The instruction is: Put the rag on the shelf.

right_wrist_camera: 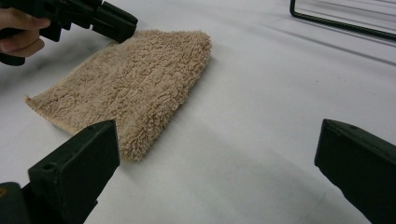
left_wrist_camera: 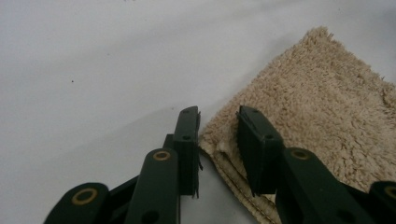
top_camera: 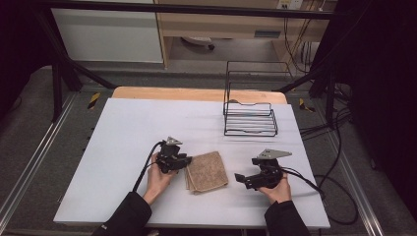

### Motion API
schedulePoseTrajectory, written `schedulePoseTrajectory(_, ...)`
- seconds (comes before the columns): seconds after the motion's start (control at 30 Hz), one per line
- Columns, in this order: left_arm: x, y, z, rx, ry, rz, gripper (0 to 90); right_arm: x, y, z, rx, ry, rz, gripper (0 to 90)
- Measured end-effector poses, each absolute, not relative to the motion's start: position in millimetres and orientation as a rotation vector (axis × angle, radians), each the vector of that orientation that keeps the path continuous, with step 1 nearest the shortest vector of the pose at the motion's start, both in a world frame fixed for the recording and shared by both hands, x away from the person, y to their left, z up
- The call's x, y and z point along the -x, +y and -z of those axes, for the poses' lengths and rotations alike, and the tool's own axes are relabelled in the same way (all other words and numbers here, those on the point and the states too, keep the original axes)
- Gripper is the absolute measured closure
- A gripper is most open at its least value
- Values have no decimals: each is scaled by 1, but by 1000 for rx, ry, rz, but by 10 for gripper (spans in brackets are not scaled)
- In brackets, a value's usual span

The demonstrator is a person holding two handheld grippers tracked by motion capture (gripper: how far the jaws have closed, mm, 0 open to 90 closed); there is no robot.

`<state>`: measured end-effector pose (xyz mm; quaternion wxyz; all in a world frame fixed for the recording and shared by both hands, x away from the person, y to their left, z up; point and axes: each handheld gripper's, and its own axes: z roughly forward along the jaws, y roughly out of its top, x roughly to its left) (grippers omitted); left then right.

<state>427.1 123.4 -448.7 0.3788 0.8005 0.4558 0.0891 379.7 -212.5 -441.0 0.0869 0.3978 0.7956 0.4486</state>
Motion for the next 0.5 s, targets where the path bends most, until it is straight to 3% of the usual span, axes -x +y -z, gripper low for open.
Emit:
schedulePoseTrajectory(0.2,-425,121,449,-2052,1149,-235,767,-383,-211,440,-1188,2364,-1354,6)
schedulePoseTrajectory(0.5,-423,119,450,-2069,1127,-265,786,-389,-198,440,-1173,2366,-1356,6)
